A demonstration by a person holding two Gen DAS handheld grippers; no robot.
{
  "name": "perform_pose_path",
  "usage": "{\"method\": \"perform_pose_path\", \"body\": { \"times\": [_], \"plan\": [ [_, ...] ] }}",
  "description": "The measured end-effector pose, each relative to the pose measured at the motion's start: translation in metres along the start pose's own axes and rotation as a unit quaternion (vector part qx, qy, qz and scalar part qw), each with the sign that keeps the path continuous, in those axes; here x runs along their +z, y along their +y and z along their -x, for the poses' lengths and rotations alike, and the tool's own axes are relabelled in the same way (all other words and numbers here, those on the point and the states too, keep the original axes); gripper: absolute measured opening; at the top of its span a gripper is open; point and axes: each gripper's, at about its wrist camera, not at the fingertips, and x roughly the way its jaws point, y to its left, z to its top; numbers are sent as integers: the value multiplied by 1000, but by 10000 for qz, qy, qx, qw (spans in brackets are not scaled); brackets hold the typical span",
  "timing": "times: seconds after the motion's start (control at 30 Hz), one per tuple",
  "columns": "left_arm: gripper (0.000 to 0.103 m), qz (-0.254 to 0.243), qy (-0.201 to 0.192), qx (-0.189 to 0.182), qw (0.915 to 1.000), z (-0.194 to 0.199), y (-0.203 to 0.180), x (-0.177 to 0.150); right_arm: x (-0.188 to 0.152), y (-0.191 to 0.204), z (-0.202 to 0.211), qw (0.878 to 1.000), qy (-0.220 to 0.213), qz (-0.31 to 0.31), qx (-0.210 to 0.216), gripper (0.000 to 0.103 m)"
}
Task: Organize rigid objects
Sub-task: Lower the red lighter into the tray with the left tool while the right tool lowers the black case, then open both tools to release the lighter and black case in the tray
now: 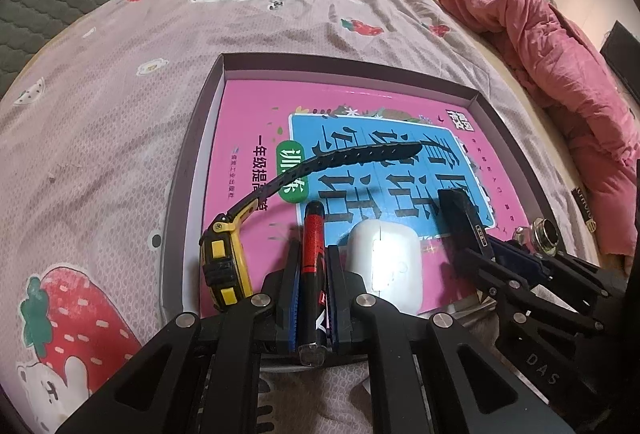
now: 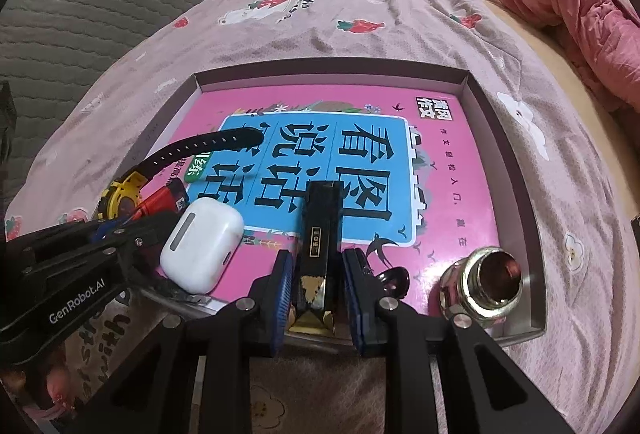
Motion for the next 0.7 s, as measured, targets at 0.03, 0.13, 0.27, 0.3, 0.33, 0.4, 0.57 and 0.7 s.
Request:
{"method": "perform_pose_path", "body": {
  "times": [0.03, 0.13, 0.27, 0.3, 0.33, 0.4, 0.57, 0.7],
  "plan": [
    [11, 4, 7, -12, 10000, 0, 0, 0, 0, 0, 0, 10000, 3, -13, 11, 26],
    [11, -1, 17, -34, 10000, 1, 0, -2, 0, -1, 1, 10000, 2, -53, 18, 26],
    [11, -8, 30, -33, 10000, 2, -1, -2, -4, -4, 12, 9995, -166, -220, 138, 26],
    [11, -28, 30, -36, 10000, 2, -2, -2, -5, -5, 15, 9992, -223, -253, 192, 26],
    [11, -47, 29, -32, 10000, 2, -3, -3, -7, -5, 19, 9989, -291, -285, 244, 26],
    [11, -48, 33, -39, 10000, 2, -4, -3, -9, -6, 23, 9988, -352, -288, 201, 26],
    [11, -30, 48, -64, 10000, 2, -3, -3, -12, -13, 29, 9982, -402, -423, 150, 26],
    [11, 31, 75, -103, 9999, 2, -1, -3, -15, -18, 31, 9979, -407, -492, 119, 26]
  ]
}}
